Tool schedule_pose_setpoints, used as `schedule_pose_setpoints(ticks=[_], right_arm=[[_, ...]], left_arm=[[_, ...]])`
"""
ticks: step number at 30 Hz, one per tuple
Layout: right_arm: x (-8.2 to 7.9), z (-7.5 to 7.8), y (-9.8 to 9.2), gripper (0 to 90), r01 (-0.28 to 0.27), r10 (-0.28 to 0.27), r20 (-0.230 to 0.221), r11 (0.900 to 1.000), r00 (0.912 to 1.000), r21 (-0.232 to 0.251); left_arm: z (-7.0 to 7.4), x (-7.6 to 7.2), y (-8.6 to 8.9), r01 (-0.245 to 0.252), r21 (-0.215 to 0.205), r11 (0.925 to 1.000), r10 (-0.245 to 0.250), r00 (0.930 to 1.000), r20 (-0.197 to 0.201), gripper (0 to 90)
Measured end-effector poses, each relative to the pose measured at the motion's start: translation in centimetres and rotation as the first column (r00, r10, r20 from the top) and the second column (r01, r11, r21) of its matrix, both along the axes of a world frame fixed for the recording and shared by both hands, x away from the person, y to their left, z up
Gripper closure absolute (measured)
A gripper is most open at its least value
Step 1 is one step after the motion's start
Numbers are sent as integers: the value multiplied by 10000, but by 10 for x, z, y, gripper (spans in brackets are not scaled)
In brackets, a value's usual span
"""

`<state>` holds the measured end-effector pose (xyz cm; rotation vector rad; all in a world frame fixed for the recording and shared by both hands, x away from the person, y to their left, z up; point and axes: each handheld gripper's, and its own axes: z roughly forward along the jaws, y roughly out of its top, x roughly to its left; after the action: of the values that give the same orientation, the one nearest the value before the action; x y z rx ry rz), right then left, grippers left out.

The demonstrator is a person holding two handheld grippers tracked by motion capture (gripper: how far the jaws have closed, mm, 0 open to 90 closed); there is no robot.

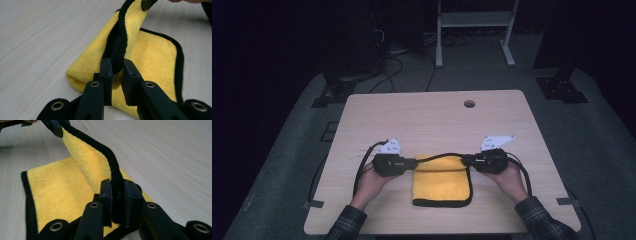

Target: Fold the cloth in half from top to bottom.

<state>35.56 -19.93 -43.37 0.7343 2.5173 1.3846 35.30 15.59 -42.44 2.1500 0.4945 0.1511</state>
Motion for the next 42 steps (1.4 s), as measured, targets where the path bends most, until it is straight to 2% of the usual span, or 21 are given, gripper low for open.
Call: schedule_pose_setpoints(ticks=[5, 10, 12, 16, 23, 26, 30, 32, 37, 42], right_arm=[[-14, -5, 2, 778, -193, 193, -20, 9993, 9998, -317], [-25, -5, -2, 776, -206, 203, -167, 9996, 9997, -208], [-30, -9, -2, 773, -290, 282, -310, 9993, 9991, -236], [-38, -18, 1, 769, -553, 519, -528, 9963, 9973, -662], [-44, -26, 2, 755, -677, 602, -804, 9933, 9949, -939], [-48, -30, 2, 711, -784, 685, -912, 9909, 9935, -1097], [-53, -27, -1, 614, -787, 673, -1075, 9913, 9919, -1056], [-57, -21, -7, 604, -736, 647, -1122, 9943, 9916, -768], [-69, -8, -27, 627, -528, 510, -805, 9984, 9955, -210], [-72, 2, -46, 710, -94, 103, -354, 9996, 9993, 258]], left_arm=[[-4, -12, -1, 234, 138, 9996, -232, 9997, -118, 796], [-6, -22, -2, 474, 175, 9987, -466, 9980, -425, 796], [-9, -25, -2, 546, 298, 9981, -530, 9972, -521, 796], [-17, -31, -3, 741, 611, 9954, -689, 9942, -822, 795], [-27, -36, -4, 910, 1035, 9905, -785, 9897, -1193, 793], [-32, -37, -4, 991, 1181, 9880, -831, 9876, -1335, 782], [-27, -40, -2, 910, 931, 9915, -790, 9890, -1253, 703], [-24, -42, 2, 875, 685, 9938, -785, 9891, -1245, 673], [-13, -47, 13, 696, 2, 9976, -692, 9916, -1093, 667], [-7, -45, 16, 494, -193, 9986, -508, 9951, -846, 710]])
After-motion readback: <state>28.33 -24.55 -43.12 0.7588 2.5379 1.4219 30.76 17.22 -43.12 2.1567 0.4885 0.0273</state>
